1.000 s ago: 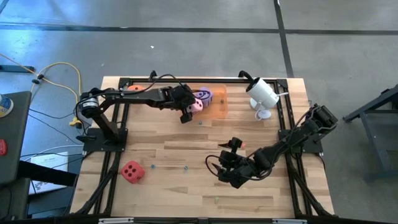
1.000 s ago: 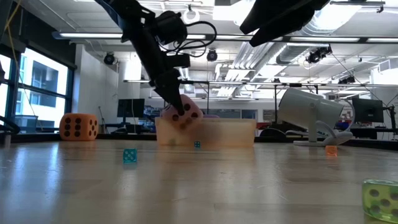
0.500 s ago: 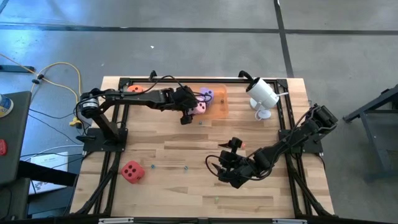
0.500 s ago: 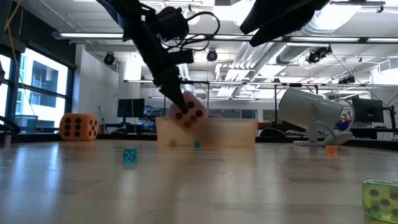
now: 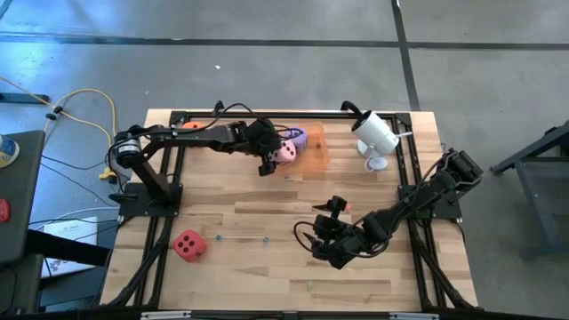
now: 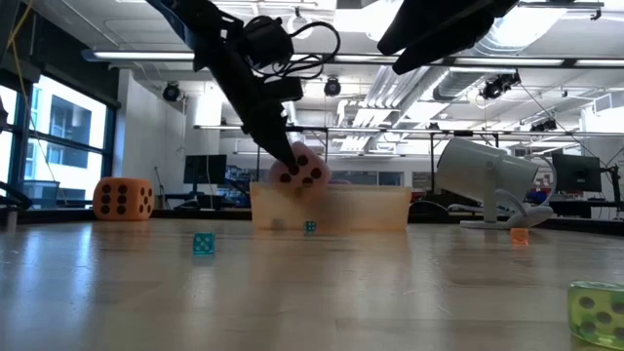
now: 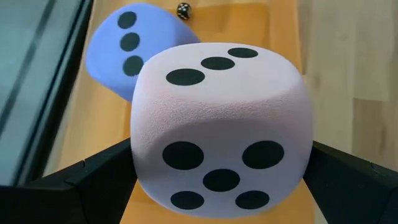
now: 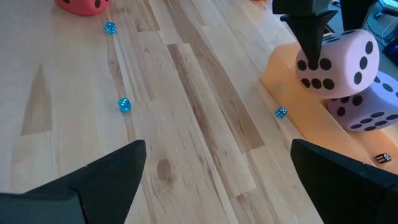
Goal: Pick & Place Dice
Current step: Put the large pink dice in the orange bin
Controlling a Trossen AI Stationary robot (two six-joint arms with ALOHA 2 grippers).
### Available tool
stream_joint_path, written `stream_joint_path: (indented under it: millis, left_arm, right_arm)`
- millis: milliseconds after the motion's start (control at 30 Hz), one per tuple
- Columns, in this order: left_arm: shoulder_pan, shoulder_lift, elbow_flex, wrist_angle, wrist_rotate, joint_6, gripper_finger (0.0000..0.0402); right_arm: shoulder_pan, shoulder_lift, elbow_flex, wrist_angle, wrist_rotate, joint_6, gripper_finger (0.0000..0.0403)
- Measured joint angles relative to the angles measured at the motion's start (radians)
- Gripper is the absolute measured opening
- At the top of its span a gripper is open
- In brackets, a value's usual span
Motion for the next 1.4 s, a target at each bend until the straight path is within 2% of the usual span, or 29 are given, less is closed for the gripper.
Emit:
stream_joint_path:
  millis: [133,433,633,867,1033,1167,1233,1400]
  left_arm:
    - [0.008,0.000,-0.029,-0.002,0.043,-0.009,0.0400]
    - [0.018,0.000,-0.052,0.000,0.045,-0.008,0.0400]
    - [0.017,0.000,-0.070,0.007,0.118,-0.003,0.0400]
    - [0.017,-0.001,-0.077,0.012,0.123,-0.004,0.0400]
    - [0.017,-0.032,-0.085,0.001,0.134,-0.004,0.0400]
    - [0.018,-0.087,-0.138,0.007,0.143,-0.004,0.0400]
    - [0.024,-0.120,-0.188,0.052,0.146,-0.007,0.0400]
    - [0.034,-0.190,-0.321,0.296,0.149,-0.034,0.0400]
  right_arm:
    - [0.000,0.000,0.000,0.000,0.000,0.000,0.0393]
    - [0.000,0.000,0.000,0.000,-0.002,0.001,0.0393]
    - [0.000,0.001,0.000,-0.001,-0.003,0.005,0.0393]
    - [0.000,0.032,0.000,0.001,-0.006,0.005,0.0393]
    - [0.000,0.039,0.000,0.001,-0.006,0.005,0.0393]
    - [0.001,0.038,0.000,0.001,-0.004,0.005,0.0393]
    - [0.001,0.038,0.000,0.001,-0.003,0.005,0.0393]
    - [0.000,0.038,0.000,0.003,-0.003,0.005,0.0393]
